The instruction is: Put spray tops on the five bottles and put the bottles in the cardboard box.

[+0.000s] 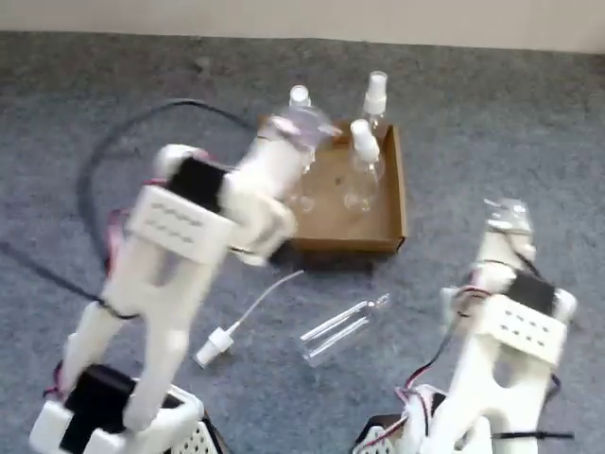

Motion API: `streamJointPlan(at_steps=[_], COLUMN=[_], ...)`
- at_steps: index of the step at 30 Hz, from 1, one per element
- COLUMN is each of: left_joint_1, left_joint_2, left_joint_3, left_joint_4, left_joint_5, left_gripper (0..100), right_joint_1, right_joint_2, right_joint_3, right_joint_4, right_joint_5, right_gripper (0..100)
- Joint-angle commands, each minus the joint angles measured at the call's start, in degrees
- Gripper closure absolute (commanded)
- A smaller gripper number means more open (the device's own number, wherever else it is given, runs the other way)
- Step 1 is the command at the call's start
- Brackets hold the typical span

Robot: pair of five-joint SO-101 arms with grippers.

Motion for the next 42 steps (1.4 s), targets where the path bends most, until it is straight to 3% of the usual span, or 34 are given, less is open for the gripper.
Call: streamJointPlan(at_steps=[1,3,8,13,18,26,30,34,42], left_joint_1=[-9.98,-14.81,-26.24,-29.93,-29.58,-29.58,-29.58,-29.41,-27.56], left_joint_2=[-4.53,-5.93,-9.01,-9.71,-9.54,-9.27,-9.19,-9.19,-9.19], left_joint_3=[8.4,14.02,24.75,28.7,28.62,28.7,28.88,28.79,29.05], left_joint_4=[-1.58,-5.01,-15.12,-19.25,-19.87,-19.87,-19.87,-19.87,-19.52], left_joint_5=[-1.93,-6.42,-11.69,-12.31,-12.31,-12.31,-12.4,-12.4,-12.31], left_gripper=[77,77,77,77,77,77,77,77,77], right_joint_1=[-19.3,-26.68,-38.46,-45.14,-48.48,-47.25,-38.64,-30.81,-27.12], right_joint_2=[-0.84,-0.84,-0.84,-0.75,2.95,15.96,17.36,17.63,17.36], right_joint_3=[-0.84,-0.84,-0.31,0.22,4.53,5.32,5.32,5.41,5.41], right_joint_4=[0.04,-1.71,-5.23,-5.93,-10.07,-12.97,-13.05,-14.73,-16.04], right_joint_5=[-20.04,-25.76,-29.89,-36.75,-37.45,-43.08,-42.99,-42.46,-38.51], right_gripper=[75.3,75.3,75.4,75.4,75.5,75.7,76.8,85.2,85.4])
